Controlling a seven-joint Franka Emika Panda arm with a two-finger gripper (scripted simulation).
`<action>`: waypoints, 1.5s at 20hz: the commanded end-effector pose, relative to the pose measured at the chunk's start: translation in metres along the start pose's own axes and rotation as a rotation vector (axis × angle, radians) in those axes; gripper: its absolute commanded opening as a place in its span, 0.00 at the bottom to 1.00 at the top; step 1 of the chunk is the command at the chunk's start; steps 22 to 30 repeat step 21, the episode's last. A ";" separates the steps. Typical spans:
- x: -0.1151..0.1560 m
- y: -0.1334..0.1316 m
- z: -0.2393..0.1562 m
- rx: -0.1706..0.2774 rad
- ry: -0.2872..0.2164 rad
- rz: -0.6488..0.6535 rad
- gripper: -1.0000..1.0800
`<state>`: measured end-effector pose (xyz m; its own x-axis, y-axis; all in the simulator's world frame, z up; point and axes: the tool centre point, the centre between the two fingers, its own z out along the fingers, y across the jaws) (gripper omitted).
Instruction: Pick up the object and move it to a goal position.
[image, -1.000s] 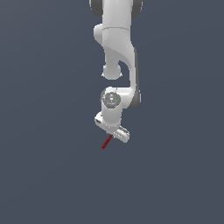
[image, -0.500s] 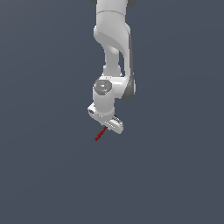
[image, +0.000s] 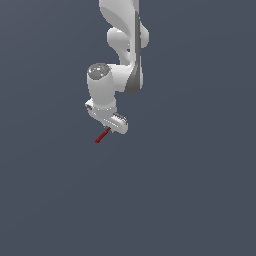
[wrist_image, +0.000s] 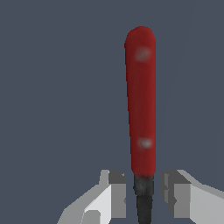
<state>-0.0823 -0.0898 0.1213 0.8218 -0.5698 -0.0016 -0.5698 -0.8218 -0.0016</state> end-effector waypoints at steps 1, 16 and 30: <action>-0.003 0.019 -0.017 0.001 0.000 0.000 0.00; -0.007 0.079 -0.072 -0.001 0.001 -0.001 0.00; -0.006 0.078 -0.073 -0.002 0.002 -0.002 0.00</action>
